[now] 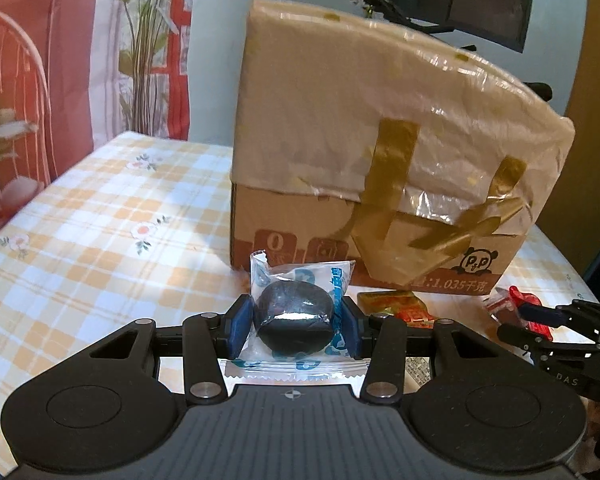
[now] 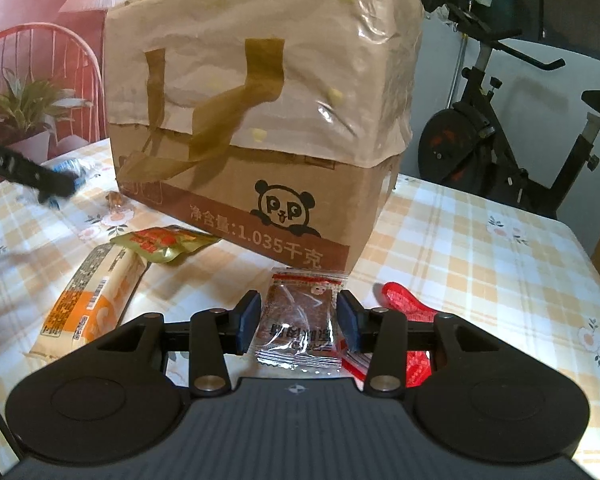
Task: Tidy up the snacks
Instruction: 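Lift and carry the jerky packet and black candy to the lined box, then open both grippers to drop the snacks into the lined box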
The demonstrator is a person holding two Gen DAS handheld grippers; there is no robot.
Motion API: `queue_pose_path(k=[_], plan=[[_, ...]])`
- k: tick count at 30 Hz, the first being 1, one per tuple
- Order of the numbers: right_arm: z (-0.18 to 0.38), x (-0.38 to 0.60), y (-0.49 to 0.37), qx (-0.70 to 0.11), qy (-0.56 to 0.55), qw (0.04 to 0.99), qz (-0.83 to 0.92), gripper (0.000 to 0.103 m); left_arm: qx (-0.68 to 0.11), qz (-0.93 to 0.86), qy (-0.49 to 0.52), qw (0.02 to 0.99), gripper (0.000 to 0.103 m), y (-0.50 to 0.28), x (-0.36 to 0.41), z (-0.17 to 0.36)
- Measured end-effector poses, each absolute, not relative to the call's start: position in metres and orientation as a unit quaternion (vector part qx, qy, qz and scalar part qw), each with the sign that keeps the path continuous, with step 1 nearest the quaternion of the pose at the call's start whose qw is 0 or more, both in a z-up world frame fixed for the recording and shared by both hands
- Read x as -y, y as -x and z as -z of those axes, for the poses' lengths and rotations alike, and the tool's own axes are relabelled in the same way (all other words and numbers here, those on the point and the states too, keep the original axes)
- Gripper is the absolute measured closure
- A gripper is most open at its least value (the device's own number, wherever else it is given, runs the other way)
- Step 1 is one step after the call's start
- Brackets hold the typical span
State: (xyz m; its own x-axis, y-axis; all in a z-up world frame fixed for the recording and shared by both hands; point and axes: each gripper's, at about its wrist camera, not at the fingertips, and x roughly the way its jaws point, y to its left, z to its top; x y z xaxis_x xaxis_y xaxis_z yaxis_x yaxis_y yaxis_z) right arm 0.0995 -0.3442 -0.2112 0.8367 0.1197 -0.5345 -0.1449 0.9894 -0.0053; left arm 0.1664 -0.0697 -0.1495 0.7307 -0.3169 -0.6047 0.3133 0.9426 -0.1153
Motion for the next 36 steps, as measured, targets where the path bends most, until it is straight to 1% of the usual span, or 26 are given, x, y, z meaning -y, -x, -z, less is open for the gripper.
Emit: queue_pose_path(k=[4, 8, 16, 21, 24, 28, 31, 36], plan=[[0.204, 0.339, -0.098, -0.285, 0.030, 0.954, -0.090, 0.058, -0.310, 0.173, -0.002, 0.935, 0.054, -0.163, 0.062, 0.132], [0.180, 0.335, -0.087, -0.254, 0.010, 0.962, -0.104, 0.058, -0.284, 0.181, 0.003, 0.941, 0.054, -0.164, 0.058, 0.106], [0.090, 0.325, -0.082, -0.141, 0.008, 0.980, -0.141, 0.058, -0.206, 0.220, -0.025, 0.953, 0.054, -0.164, 0.069, 0.041], [0.046, 0.324, -0.104, -0.104, 0.000, 0.983, -0.149, 0.058, -0.182, 0.236, -0.020, 0.954, 0.054, -0.190, 0.084, 0.009], [0.031, 0.324, -0.130, -0.103, 0.001, 0.985, -0.140, 0.058, -0.174, 0.245, -0.015, 0.954, 0.054, -0.210, 0.095, 0.001], [0.025, 0.325, -0.169, -0.127, -0.009, 0.984, -0.120, 0.058, -0.179, 0.253, -0.009, 0.951, 0.054, -0.243, 0.112, -0.002], [0.031, 0.331, -0.193, -0.149, -0.026, 0.983, -0.106, 0.058, -0.193, 0.254, 0.003, 0.948, 0.054, -0.270, 0.123, 0.006], [0.044, 0.337, -0.216, -0.176, -0.049, 0.980, -0.083, 0.058, -0.220, 0.243, 0.016, 0.944, 0.053, -0.293, 0.130, 0.027]])
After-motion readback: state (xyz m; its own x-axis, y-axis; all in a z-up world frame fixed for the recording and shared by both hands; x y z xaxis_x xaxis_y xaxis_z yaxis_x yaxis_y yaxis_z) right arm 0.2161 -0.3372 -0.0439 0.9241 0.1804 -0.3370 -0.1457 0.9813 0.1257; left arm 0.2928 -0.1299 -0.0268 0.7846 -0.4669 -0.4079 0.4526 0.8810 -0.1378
